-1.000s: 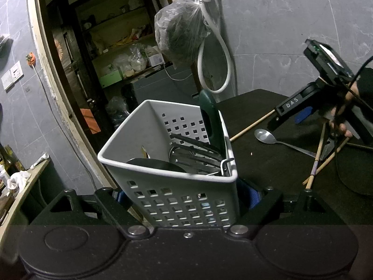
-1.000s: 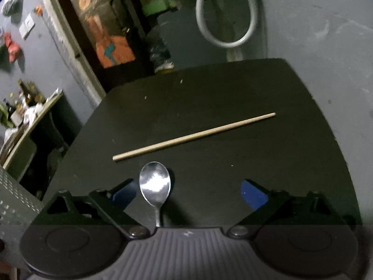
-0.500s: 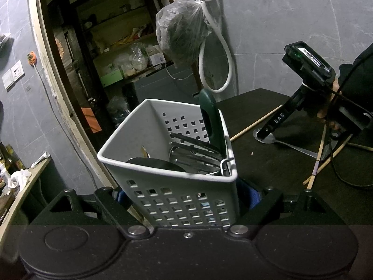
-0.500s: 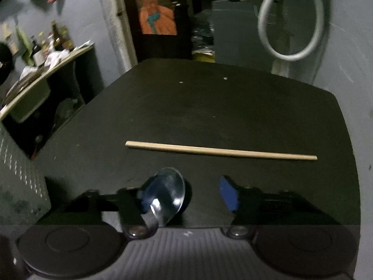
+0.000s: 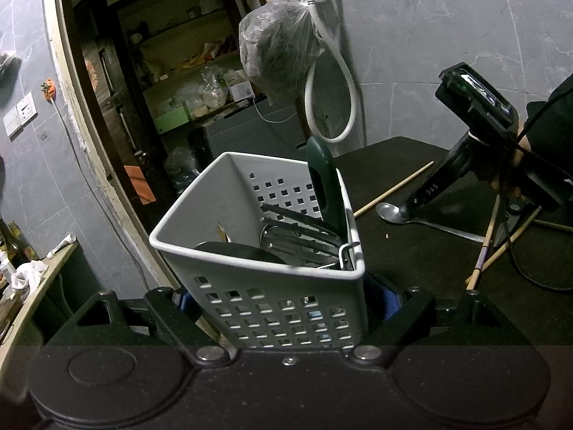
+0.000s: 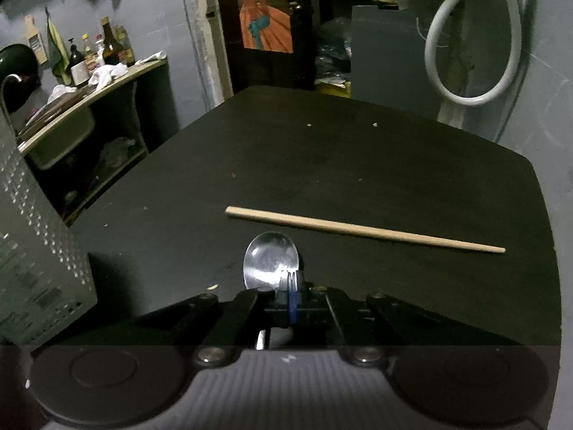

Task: Organize utensils

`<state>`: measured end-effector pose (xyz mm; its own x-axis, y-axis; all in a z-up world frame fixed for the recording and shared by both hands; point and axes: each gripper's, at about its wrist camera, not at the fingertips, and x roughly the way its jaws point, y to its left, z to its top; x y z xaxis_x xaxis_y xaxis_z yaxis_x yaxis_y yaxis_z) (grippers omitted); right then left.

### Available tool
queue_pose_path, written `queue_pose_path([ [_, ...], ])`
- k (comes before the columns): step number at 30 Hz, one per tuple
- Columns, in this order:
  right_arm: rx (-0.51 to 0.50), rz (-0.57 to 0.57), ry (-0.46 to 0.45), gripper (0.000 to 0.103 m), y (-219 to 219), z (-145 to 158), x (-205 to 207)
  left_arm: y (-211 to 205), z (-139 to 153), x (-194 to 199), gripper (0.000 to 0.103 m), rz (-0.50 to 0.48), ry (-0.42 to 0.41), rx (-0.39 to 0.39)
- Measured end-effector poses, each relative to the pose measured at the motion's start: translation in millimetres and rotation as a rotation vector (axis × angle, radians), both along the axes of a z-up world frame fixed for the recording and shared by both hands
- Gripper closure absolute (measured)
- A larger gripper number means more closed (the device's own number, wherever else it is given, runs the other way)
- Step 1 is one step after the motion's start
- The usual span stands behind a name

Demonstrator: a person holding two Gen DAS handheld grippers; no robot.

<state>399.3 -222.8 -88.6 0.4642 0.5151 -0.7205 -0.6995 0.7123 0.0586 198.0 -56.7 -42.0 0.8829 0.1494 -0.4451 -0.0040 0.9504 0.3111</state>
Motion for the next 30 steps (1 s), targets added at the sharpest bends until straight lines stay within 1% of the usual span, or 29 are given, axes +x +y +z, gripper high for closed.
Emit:
queue_pose_path([
  [2,0.008,-0.02,0.009,0.076,-1.8,0.7,2.5,0.2,0.0,-0.1,0.013,0.0,0.0,0.0],
  [3,0.027,-0.026,0.021,0.052,-4.0,0.9,4.9,0.2,0.0,-0.1,0.013,0.0,0.0,0.001],
  [4,0.057,-0.031,0.031,0.048,-7.5,1.7,7.9,0.0,0.0,0.0,0.013,-0.001,0.001,0.002],
  [6,0.076,-0.026,0.042,0.05,-10.4,2.1,13.0,-0.7,0.4,0.2,0.013,-0.002,0.002,0.002],
  [9,0.072,0.023,0.054,0.05,-8.6,2.0,21.3,-0.3,0.4,0.1,0.013,-0.002,0.002,0.002],
  [15,0.009,0.161,0.036,0.05,5.9,4.4,31.0,-0.5,0.3,1.1,0.013,0.0,0.004,0.002],
  [17,-0.024,0.212,0.016,0.057,10.4,6.0,30.2,-0.5,0.1,1.6,0.013,0.002,0.004,0.0],
  [18,-0.034,0.235,0.008,0.069,12.1,6.4,28.3,-0.5,0.0,1.8,0.013,0.003,0.004,0.0],
  [19,-0.039,0.257,0.004,0.078,12.9,6.8,25.3,-0.6,0.0,2.0,0.013,0.004,0.004,-0.001],
  [21,-0.045,0.282,-0.003,0.08,14.7,8.1,20.9,-0.6,-0.2,2.5,0.013,0.006,0.003,-0.001],
  [22,-0.043,0.297,-0.003,0.083,15.4,8.4,18.8,-0.1,-0.1,2.7,0.013,0.006,0.003,-0.001],
  [27,-0.031,0.297,-0.009,0.094,18.0,12.3,12.7,-0.3,-0.1,2.9,0.013,0.005,0.004,-0.002],
  [30,-0.039,0.304,-0.034,0.096,20.3,14.5,4.4,-0.2,-0.2,2.3,0.013,0.004,0.005,-0.004],
])
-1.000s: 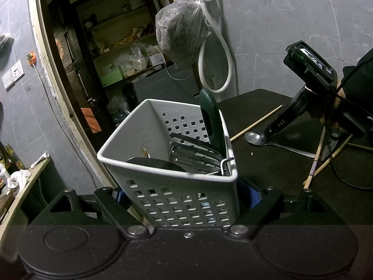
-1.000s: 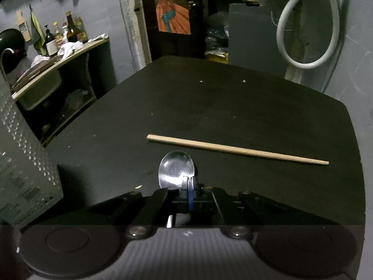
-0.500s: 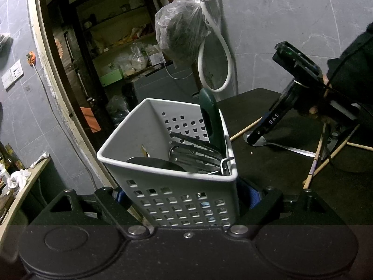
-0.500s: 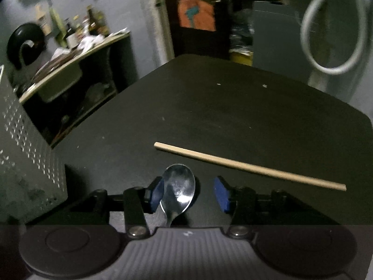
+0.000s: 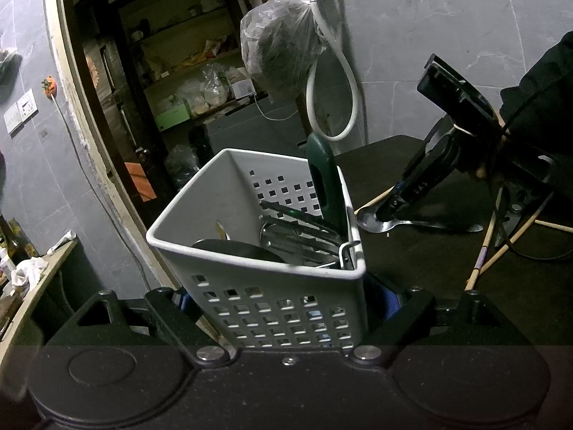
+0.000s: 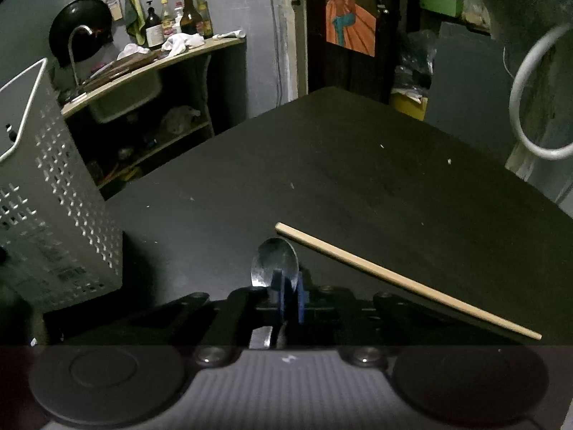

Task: Organize utensils

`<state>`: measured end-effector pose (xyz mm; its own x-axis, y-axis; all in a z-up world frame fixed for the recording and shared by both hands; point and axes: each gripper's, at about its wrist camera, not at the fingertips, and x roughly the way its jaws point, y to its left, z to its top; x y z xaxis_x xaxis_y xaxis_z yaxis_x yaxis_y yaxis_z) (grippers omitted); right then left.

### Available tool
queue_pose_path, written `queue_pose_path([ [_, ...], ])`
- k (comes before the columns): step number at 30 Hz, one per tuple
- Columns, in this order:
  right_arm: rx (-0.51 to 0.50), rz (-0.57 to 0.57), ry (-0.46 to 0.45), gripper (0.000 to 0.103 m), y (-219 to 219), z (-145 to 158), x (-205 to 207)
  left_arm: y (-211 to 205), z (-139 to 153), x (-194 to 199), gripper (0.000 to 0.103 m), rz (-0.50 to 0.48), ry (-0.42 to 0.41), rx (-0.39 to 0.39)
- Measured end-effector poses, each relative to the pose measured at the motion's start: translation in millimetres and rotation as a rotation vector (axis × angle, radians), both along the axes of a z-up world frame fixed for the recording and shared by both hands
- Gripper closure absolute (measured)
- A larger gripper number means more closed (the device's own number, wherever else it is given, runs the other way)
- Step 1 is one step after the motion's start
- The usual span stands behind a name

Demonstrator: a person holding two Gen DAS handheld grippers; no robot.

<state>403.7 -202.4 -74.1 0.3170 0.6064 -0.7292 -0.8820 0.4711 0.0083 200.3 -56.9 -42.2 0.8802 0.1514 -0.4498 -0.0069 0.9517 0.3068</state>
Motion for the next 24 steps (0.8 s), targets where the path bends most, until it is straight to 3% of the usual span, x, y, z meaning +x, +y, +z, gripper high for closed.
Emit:
queue_pose_path([
  [9,0.005,0.01,0.068,0.091,6.5,-4.8,-1.3,1.6,-0.5,0.2,0.013,-0.004,-0.001,-0.003],
  [11,0.02,0.01,0.109,0.083,5.4,-4.6,3.5,1.9,-0.6,0.2,0.013,-0.003,0.0,-0.003],
  [13,0.057,0.017,0.179,0.059,0.8,-3.9,13.1,2.5,-0.5,0.4,0.013,-0.002,0.002,-0.004],
  [17,0.061,0.053,0.204,0.058,2.8,-3.6,24.4,2.9,0.2,1.6,0.013,0.001,0.005,-0.005],
  [23,-0.038,0.221,0.099,0.059,26.4,1.2,23.8,2.3,0.1,3.5,0.013,0.007,0.008,-0.007],
  [24,-0.056,0.247,0.077,0.065,30.3,1.7,22.4,2.2,0.1,3.8,0.013,0.008,0.008,-0.007],
])
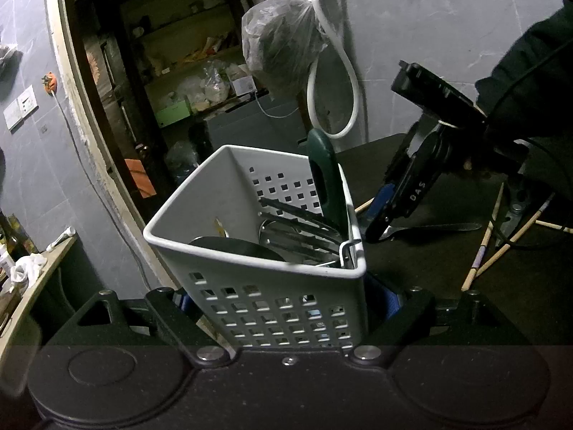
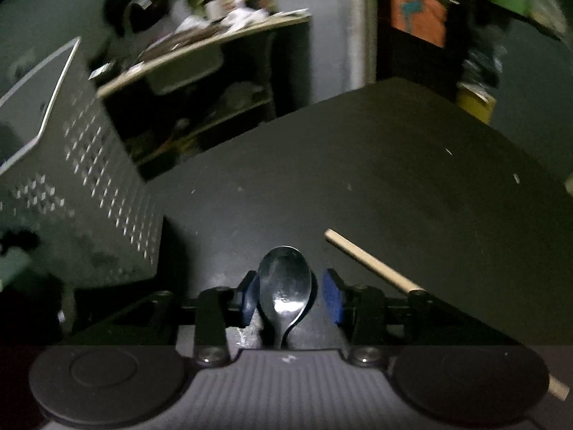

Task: Organize utensils

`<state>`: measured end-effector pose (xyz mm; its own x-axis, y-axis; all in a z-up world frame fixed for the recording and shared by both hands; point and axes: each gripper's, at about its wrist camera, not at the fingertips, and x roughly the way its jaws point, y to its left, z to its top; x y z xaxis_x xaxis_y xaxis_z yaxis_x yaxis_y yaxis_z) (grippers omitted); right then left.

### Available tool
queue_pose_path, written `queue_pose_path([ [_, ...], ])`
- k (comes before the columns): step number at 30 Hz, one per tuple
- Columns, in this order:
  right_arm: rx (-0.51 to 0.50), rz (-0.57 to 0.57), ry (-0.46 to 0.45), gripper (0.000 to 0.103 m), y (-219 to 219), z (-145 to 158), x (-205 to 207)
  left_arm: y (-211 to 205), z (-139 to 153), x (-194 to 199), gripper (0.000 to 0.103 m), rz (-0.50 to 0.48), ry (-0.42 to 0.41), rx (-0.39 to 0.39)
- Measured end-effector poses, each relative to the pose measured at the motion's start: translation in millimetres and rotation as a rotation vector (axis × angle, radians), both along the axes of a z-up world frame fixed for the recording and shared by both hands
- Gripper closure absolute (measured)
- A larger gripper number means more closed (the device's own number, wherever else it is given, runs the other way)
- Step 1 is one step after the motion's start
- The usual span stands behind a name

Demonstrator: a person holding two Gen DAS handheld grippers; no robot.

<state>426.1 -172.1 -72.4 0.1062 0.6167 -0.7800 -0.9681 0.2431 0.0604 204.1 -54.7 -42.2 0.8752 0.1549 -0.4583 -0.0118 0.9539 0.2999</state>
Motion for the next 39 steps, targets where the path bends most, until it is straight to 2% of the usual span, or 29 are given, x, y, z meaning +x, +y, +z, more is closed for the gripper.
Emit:
queue_pose_path([
  [1,-0.011,0.029,-0.02,0.079,4.3,0.0,-2.6,-0.4,0.0,0.3,0.013,0.001,0.0,0.0],
  [5,-0.017,0.064,-0.049,0.085,11.4,0.7,-5.1,0.3,-1.0,1.3,0.013,0.006,-0.004,-0.003],
  [8,-0.02,0.061,-0.112,0.092,14.1,4.0,-15.4,0.7,-2.6,2.0,0.013,0.007,-0.004,-0.007],
  [11,-0.058,0.084,-0.25,0.096,22.4,4.3,-40.8,2.3,-3.5,3.7,0.013,0.009,-0.002,-0.017],
  [12,-0.069,0.092,-0.296,0.101,26.6,4.4,-50.0,2.4,-3.8,4.1,0.013,0.009,-0.002,-0.018],
  [16,-0.16,0.159,-0.534,0.102,45.1,-7.4,-96.3,3.6,-4.9,5.3,0.013,0.004,-0.004,-0.023],
  [18,-0.178,0.176,-0.583,0.102,47.7,-12.8,-110.3,4.7,-5.6,5.1,0.013,0.002,-0.005,-0.027],
  [22,-0.187,0.132,-0.57,0.102,52.2,-15.5,-117.3,5.6,-6.4,5.8,0.014,-0.002,-0.008,-0.032],
  [29,-0.157,0.012,-0.396,0.102,55.6,-0.9,-79.5,7.1,-7.3,4.5,0.014,-0.006,-0.01,-0.032],
  [39,-0.186,-0.002,-0.34,0.101,62.9,3.7,-54.5,7.3,-7.3,4.5,0.014,-0.006,-0.01,-0.033],
])
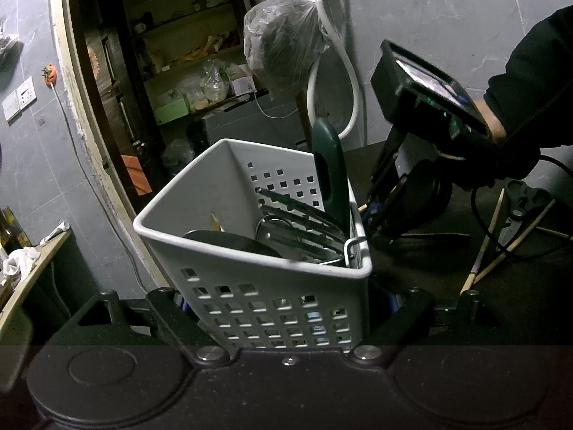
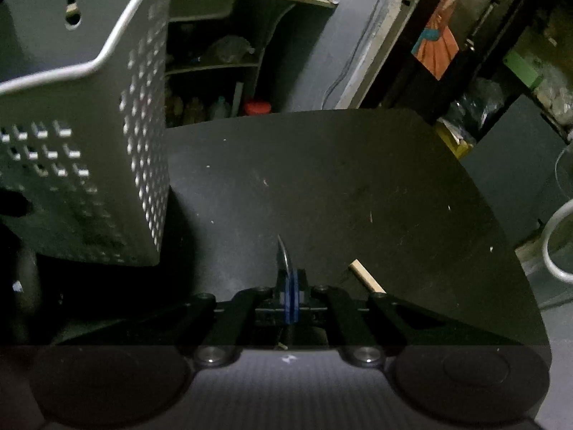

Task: Organize utensils
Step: 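Lower the spoon into the basket held by the left tool, open right tool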

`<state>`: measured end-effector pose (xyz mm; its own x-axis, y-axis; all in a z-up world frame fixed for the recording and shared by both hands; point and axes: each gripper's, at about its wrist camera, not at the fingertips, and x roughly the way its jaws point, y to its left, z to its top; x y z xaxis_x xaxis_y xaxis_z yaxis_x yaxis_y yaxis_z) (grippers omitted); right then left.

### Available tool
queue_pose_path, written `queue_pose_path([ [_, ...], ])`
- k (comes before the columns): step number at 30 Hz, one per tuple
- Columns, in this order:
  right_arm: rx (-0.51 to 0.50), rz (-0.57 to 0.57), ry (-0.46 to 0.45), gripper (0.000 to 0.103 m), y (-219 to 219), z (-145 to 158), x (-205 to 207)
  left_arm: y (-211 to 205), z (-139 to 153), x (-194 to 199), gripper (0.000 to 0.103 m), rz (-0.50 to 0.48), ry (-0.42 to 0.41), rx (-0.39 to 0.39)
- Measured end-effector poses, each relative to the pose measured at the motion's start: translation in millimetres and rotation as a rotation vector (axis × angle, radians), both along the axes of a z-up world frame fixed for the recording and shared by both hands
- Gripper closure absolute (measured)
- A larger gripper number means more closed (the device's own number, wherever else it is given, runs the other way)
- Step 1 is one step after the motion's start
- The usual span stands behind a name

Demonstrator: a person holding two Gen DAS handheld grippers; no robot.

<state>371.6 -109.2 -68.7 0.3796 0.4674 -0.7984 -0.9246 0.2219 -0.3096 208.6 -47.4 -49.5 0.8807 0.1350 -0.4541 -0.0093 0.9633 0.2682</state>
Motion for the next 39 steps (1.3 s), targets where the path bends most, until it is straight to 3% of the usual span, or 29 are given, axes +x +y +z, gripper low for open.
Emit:
queue_pose_path([
  [6,0.093,-0.076,-0.021,0.101,-9.9,22.2,7.1,0.2,0.0,0.0,0.014,-0.002,0.001,-0.002],
  [18,0.381,-0.287,-0.12,0.101,-49.1,85.8,-5.8,2.2,0.4,-1.0,0.015,-0.021,-0.005,-0.009],
  [24,0.607,-0.414,-0.139,0.101,-77.6,118.4,-16.7,4.4,1.6,-1.5,0.016,-0.025,-0.006,-0.023],
  [33,1.007,-0.481,-0.05,0.1,-108.2,169.0,-33.5,7.0,0.8,-2.0,0.016,-0.03,-0.013,-0.03],
  [36,1.09,-0.475,-0.051,0.1,-106.6,178.1,-43.6,7.1,0.4,-2.5,0.017,-0.031,-0.014,-0.033],
  [39,1.101,-0.454,-0.079,0.1,-92.4,180.4,-55.5,7.6,0.1,-2.6,0.017,-0.032,-0.015,-0.033],
])
